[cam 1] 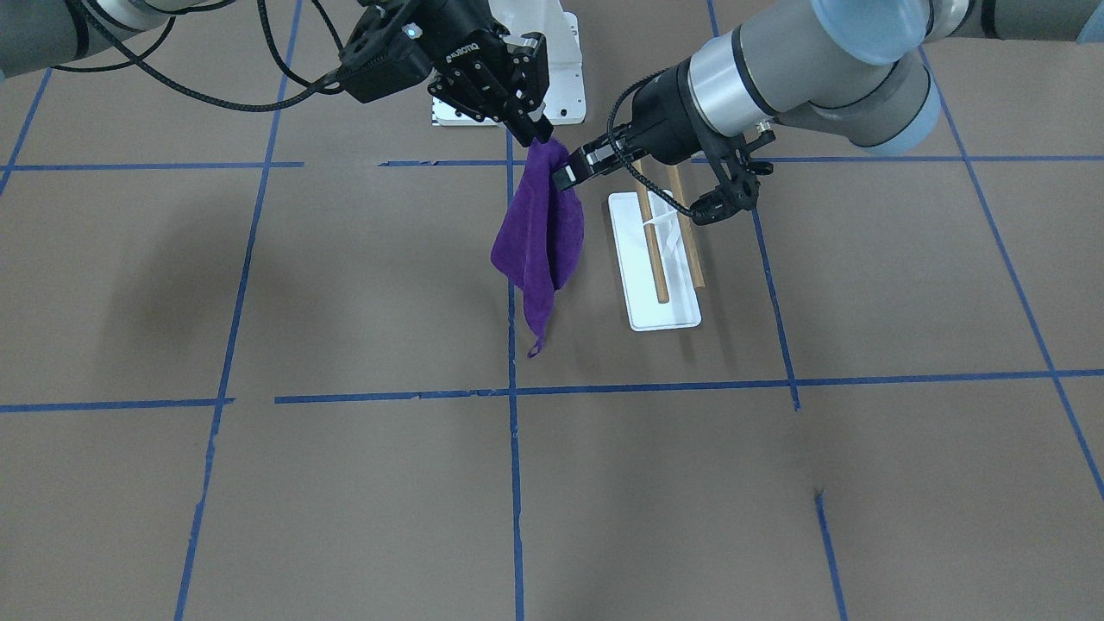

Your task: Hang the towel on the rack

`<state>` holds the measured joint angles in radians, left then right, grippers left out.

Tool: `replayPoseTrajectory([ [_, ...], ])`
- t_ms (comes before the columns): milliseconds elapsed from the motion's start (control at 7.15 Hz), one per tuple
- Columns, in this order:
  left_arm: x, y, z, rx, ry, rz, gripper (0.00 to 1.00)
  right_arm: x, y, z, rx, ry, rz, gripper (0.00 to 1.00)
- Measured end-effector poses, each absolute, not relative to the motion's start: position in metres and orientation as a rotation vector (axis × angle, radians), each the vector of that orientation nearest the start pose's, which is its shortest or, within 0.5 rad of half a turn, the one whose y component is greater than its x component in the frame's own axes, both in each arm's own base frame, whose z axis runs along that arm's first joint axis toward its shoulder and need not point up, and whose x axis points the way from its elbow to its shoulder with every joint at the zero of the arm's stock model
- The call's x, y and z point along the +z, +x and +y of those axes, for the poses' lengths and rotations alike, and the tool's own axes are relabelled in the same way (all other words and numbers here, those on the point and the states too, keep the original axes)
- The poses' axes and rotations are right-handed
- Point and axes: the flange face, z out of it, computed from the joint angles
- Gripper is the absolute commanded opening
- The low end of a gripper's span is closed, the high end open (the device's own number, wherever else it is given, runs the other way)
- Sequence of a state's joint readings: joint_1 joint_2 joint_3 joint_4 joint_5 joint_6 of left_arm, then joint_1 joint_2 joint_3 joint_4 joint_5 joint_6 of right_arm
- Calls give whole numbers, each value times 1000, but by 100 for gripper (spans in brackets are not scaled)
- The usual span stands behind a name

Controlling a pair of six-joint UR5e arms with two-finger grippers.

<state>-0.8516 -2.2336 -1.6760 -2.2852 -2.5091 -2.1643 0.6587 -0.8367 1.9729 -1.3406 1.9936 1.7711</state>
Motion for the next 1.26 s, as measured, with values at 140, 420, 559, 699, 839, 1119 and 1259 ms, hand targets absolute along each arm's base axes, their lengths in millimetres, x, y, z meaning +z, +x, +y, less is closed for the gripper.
replayPoseTrajectory([
  [140, 130, 363, -493, -451, -562, 1434, 0, 59, -373, -408, 428, -38, -1391, 100],
  [420, 121, 366, -484, -445, -520, 1473, 0, 106, -339, -394, 425, -21, -1356, 100],
  [559, 112, 372, -473, -455, -473, 1509, 0, 131, -326, -391, 424, -10, -1325, 100],
  [699, 108, 371, -458, -455, -444, 1537, 0, 153, -316, -393, 423, 5, -1293, 100],
  [839, 121, 356, -441, -450, -416, 1548, 0, 172, -308, -397, 414, 27, -1259, 100],
  [1119, 189, 322, -420, -397, -308, 1505, 0, 195, -299, -402, 400, 55, -1218, 100],
  [1259, 226, 308, -416, -362, -250, 1469, 0, 198, -297, -403, 400, 60, -1211, 100],
])
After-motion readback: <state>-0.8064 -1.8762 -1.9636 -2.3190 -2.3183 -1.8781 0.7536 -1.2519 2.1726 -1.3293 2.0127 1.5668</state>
